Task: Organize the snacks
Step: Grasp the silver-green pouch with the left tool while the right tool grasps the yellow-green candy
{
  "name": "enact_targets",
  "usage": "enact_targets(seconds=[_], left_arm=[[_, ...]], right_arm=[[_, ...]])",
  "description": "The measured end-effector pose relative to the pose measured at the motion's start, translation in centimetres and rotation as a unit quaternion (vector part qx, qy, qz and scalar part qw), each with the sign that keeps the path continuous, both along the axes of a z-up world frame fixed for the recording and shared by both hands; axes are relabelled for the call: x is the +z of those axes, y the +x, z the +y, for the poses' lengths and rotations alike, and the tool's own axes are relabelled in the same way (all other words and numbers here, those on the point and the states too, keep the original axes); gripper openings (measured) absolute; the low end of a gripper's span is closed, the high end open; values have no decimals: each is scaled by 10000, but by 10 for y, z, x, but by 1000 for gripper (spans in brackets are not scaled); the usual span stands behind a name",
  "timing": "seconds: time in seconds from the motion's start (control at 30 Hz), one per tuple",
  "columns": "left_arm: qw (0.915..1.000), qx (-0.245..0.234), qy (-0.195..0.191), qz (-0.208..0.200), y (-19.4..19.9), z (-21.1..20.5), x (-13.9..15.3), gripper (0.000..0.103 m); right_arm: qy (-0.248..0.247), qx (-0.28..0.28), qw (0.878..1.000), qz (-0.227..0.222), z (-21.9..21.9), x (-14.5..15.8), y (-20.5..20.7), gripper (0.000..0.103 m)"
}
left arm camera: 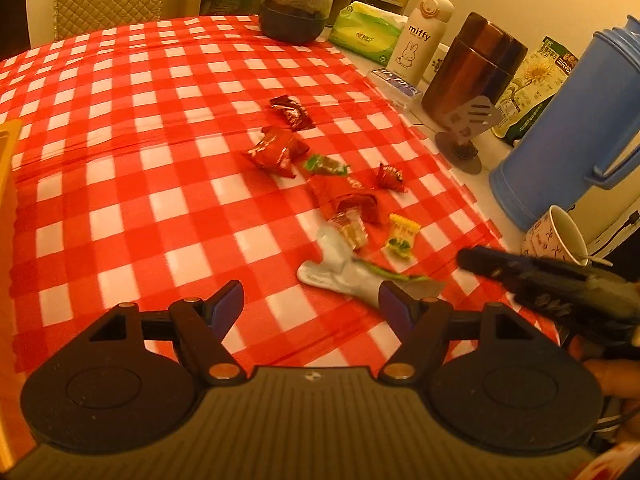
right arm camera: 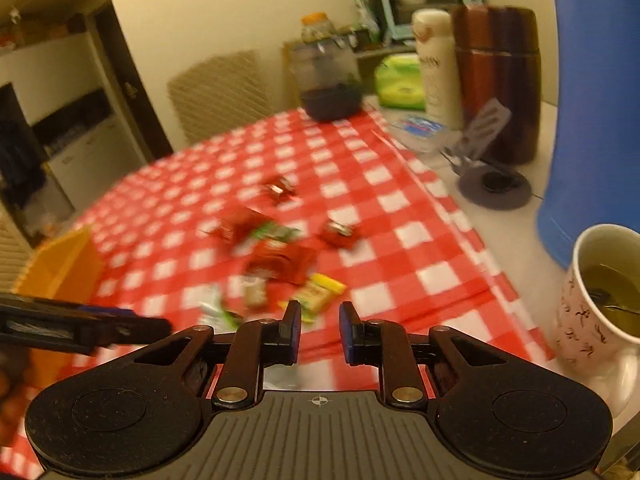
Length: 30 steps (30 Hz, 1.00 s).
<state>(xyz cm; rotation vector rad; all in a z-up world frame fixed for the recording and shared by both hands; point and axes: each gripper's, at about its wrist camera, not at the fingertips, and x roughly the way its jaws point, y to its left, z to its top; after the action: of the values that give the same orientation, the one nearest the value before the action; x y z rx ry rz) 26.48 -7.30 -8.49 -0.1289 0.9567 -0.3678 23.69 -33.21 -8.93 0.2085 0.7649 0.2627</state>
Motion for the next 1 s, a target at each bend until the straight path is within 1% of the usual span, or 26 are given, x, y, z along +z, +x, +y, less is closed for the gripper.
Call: enact_targets(seconds=[0.07, 0.1, 0.17, 0.23, 0.27, 0.43, 0.57, 0.6, 0.63, 0.7, 0.73, 0.8, 0.87, 1.0], left_arm=[[10000, 10, -51, 32, 4, -4, -1, 72], [10000, 22, -82, 49, 6, -5, -2, 72], [9998, 28, -156, 129, 9, -9, -5, 72], [9996, 12, -195, 204, 11, -13, -10, 72], [9995, -31, -180, 241, 12, -16, -12, 72], [9991, -240, -65, 337, 22, -28, -21, 71], [9978, -477, -12, 466, 30, -42, -29, 64], [9977, -531, 77, 405, 31, -46, -29, 60], [9972, -612, 208, 371, 30, -50, -29, 58], [9958, -753, 420, 302, 29, -53, -29, 41], [9952, -802, 493, 272, 28, -53, -28, 38], [9945, -867, 524, 256, 27, -48, -29, 27], [9942, -887, 577, 216, 25, -43, -29, 24], [9931, -977, 645, 119, 21, -40, -29, 24]], right_arm=[[-241, 83, 9995, 211, 4, -11, 7, 21], [-195, 220, 9991, 313, 4, -16, 8, 21], [-47, 680, 9968, 428, 12, -21, 5, 21], [50, 1143, 9927, 386, 21, -23, -4, 21], [65, 1215, 9919, 374, 23, -24, -7, 21], [260, 896, 9947, 434, 13, -31, -12, 21], [149, 683, 9969, 361, 7, -29, -13, 21], [171, 613, 9974, 344, 5, -28, -12, 21], [180, 541, 9978, 325, 2, -27, -12, 21], [142, 442, 9985, 296, -1, -25, -10, 21], [129, 419, 9986, 290, -2, -25, -10, 21], [69, 387, 9989, 264, -3, -24, -11, 21], [-6, 324, 9992, 220, -3, -24, -11, 21], [-21, 158, 9998, 153, -2, -25, -7, 21]])
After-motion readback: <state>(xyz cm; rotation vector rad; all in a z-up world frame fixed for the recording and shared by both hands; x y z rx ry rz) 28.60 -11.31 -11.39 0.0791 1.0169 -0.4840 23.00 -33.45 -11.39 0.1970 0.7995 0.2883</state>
